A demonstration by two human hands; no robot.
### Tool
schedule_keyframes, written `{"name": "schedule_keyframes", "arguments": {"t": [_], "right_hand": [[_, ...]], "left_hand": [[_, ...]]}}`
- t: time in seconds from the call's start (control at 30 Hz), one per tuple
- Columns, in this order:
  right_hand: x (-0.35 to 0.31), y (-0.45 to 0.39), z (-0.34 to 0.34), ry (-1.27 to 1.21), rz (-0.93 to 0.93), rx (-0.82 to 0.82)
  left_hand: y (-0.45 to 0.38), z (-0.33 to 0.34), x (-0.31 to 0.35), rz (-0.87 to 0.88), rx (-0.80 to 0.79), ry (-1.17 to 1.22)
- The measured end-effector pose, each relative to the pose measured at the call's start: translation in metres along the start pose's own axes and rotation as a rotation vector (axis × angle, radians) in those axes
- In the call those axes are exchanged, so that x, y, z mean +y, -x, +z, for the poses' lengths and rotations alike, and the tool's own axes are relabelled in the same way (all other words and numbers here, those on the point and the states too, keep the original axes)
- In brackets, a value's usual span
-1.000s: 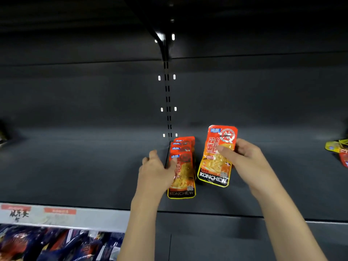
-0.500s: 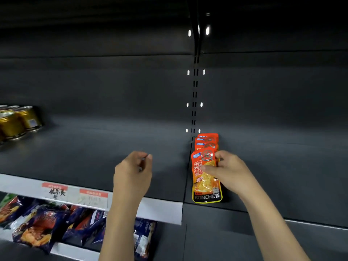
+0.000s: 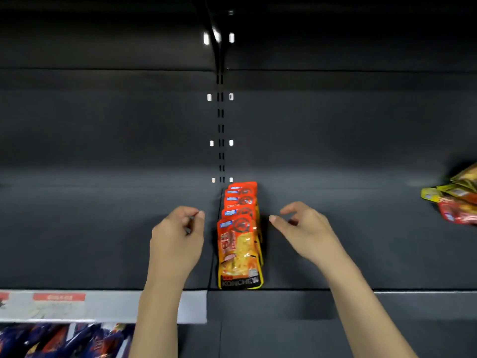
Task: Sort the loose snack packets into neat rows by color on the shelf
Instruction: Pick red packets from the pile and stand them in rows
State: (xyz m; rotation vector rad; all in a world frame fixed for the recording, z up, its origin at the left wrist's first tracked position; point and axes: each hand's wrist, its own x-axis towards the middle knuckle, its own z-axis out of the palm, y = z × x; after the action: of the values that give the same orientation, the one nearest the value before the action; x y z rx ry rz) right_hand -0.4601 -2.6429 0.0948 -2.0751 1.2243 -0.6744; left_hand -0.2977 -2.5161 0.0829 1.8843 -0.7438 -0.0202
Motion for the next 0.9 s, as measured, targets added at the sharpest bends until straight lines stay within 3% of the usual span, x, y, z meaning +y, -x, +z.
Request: {"name": "schedule_keyframes", "arguments": {"t": [0.27, 0.57, 0.73, 0.9], "right_hand": [[0.060, -0.025, -0.074, -0.032, 0.013, 0.149], [0.164, -0.046, -0.198, 0.016, -0.053, 0.145], [0.226, -0.048, -0.280, 0.050, -0.068, 0.139], [0.276, -0.042, -0.344, 0.075, -0.086, 0.151]], "left_hand": [[0.005, 0.064, 0.054, 0.094, -0.037, 0.042], [0.059, 0.194, 0.143, 0.189, -0.063, 0.011], [0.101, 0.263, 0.212, 0.183, -0.238, -0.109], [0.125, 0.337, 0.269, 0.227, -0.547, -0.255]]}}
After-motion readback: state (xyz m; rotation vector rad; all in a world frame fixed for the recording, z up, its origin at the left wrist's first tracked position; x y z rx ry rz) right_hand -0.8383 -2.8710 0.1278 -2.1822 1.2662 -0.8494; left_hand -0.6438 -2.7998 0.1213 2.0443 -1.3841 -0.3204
